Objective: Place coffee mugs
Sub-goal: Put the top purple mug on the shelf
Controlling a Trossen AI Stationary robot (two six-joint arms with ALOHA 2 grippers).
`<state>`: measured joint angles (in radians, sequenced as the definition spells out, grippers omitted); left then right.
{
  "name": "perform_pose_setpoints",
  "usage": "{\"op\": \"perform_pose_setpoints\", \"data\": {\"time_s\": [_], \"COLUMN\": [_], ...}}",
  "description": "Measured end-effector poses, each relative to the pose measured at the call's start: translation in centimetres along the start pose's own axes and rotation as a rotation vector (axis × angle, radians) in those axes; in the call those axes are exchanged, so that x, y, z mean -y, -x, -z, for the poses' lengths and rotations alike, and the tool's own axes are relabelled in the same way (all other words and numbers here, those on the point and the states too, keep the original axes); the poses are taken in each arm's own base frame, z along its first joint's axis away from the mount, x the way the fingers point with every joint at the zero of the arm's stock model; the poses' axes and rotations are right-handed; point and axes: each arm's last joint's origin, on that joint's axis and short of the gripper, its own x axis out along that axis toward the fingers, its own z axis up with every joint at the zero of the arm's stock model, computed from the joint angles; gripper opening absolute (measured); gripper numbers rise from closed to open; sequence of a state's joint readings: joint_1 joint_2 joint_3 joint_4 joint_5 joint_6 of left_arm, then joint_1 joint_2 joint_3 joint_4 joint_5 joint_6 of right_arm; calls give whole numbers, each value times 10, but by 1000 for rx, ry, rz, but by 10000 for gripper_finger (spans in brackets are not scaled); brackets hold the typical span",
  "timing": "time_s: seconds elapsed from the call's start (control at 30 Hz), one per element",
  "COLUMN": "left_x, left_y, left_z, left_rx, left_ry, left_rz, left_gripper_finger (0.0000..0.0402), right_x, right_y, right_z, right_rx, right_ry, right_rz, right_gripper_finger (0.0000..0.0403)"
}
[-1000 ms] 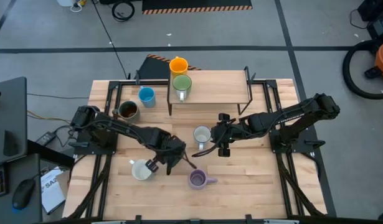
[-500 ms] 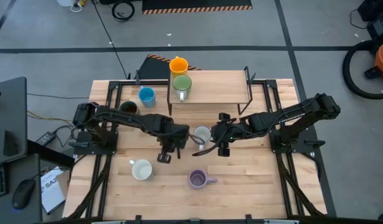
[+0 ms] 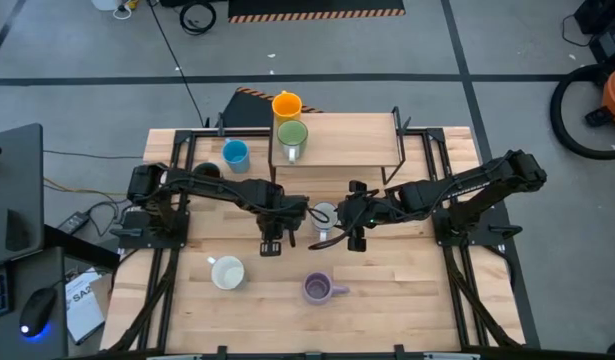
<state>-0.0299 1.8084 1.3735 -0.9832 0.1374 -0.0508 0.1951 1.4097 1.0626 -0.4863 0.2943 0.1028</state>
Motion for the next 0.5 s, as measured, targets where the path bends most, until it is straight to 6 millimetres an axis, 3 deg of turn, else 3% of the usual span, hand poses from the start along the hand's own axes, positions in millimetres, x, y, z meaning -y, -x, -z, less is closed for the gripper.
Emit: {"op": "perform_pose_setpoints", "data": {"time_s": [0.5], "left_x": [2], "left_y": [-2], "left_z": [-4], "left_rx": [37], "left_ry": [-57], "left_rz": [-90], "left_gripper_finger": [124], "right_x": [0], "right_y": [0], "right_z": [2], "right_rx": [-14], "right_ry": [2], "right_rz": [0], "right_gripper_finger": [201]}}
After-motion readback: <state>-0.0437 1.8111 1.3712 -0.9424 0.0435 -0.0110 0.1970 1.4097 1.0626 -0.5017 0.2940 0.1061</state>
